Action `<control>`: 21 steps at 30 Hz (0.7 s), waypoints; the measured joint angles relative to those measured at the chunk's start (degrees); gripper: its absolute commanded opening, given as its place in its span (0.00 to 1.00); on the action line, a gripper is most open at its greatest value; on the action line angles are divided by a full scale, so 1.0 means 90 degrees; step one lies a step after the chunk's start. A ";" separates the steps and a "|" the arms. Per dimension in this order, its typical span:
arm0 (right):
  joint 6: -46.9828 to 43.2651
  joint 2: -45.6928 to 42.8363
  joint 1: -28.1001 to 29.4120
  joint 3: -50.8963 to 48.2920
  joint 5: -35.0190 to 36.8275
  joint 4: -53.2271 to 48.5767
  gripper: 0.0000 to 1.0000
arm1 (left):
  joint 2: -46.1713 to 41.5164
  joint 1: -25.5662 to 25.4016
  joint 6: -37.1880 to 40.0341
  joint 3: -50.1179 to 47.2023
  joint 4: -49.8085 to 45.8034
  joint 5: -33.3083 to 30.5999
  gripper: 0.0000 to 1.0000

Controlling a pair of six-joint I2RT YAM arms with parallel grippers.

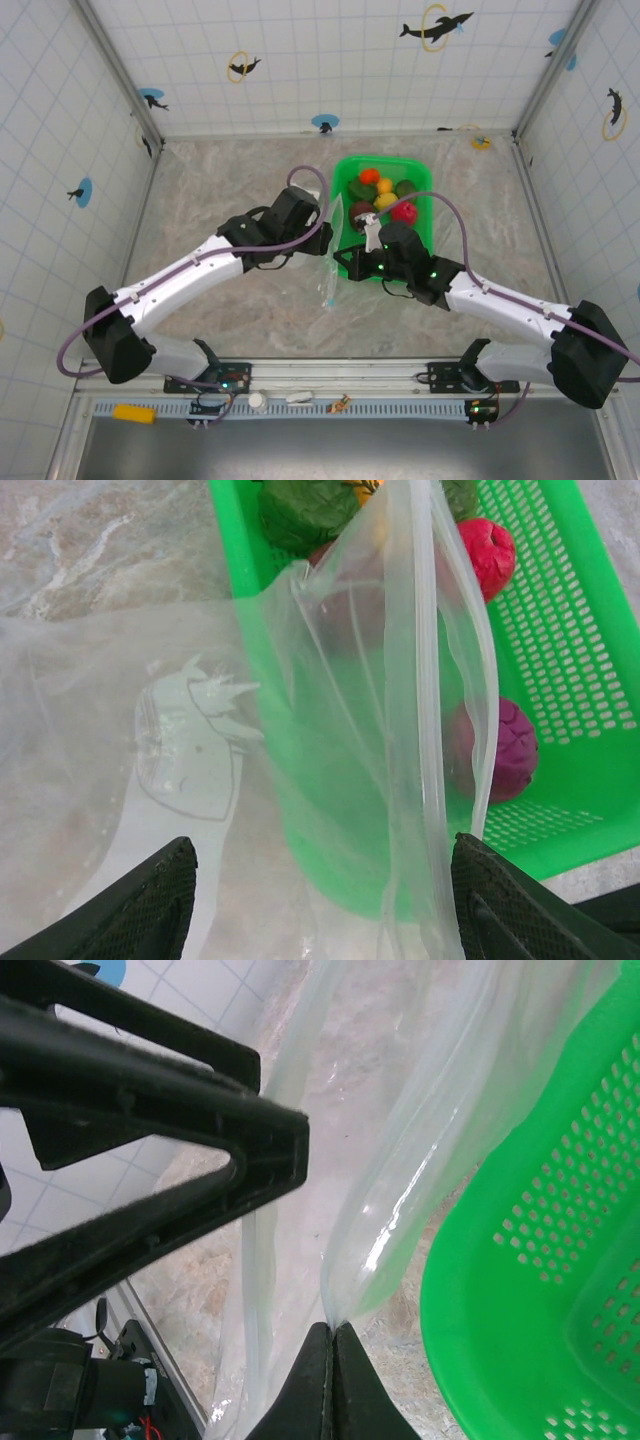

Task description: Place the food in the zip-top bag and seal the zipper

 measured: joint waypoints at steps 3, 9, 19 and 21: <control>0.0002 -0.0002 0.0000 0.0000 0.0032 -0.0002 0.00 | -0.0015 -0.0044 0.0000 -0.0078 0.0000 0.0000 0.68; 0.0000 -0.0041 0.0044 0.0000 0.0172 -0.0007 0.00 | -0.0017 -0.0044 -0.0029 -0.0107 -0.0265 -0.0148 0.62; 0.0000 -0.0075 0.0083 0.0000 0.0345 -0.0051 0.00 | -0.0180 -0.0056 -0.0294 -0.0393 -0.0158 0.0175 0.27; -0.0002 -0.0075 0.0083 0.0000 0.0350 -0.0051 0.00 | -0.0228 -0.0056 -0.0364 -0.0491 -0.0024 0.0321 0.22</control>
